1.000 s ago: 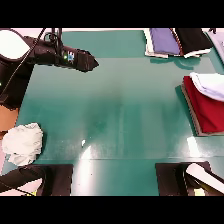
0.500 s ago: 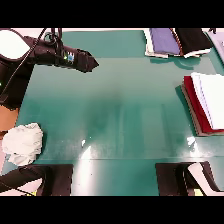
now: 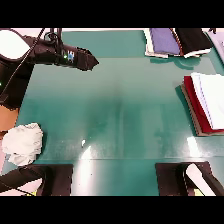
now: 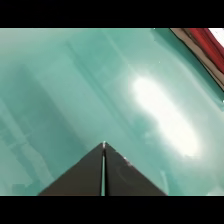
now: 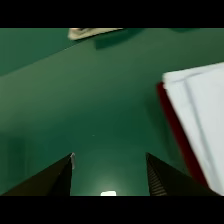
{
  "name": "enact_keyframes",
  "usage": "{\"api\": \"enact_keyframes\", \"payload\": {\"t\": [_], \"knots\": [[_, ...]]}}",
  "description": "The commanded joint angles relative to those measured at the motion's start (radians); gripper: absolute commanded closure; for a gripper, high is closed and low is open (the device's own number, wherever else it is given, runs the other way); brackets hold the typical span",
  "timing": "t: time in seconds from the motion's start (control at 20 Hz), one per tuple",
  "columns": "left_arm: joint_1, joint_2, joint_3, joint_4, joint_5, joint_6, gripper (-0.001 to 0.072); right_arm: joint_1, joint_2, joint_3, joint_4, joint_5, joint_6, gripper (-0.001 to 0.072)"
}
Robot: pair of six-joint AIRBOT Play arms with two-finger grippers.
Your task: Fold the shirts.
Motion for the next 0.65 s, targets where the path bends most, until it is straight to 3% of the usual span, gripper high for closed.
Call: {"api": "enact_keyframes", "payload": {"t": [0.0, 0.1, 0.2, 0.6], "knots": [[0.0, 0.0, 0.0, -0.001, 0.013, 0.002, 0.0676, 0.286, -0.031, 0.018, 0.013, -0.051, 0.0, 0.0223], [0.0, 0.0, 0.0, -0.001, 0.013, 0.001, 0.0676, 0.406, -0.057, 0.018, 0.006, -0.065, -0.001, 0.0423], [0.0, 0.0, 0.0, -0.001, 0.013, 0.002, 0.0675, 0.495, -0.084, 0.018, 0.005, -0.063, -0.001, 0.0689], [0.0, 0.0, 0.0, -0.001, 0.013, 0.002, 0.0676, 0.591, -0.121, 0.018, 0.006, -0.064, -0.001, 0.0691]]}}
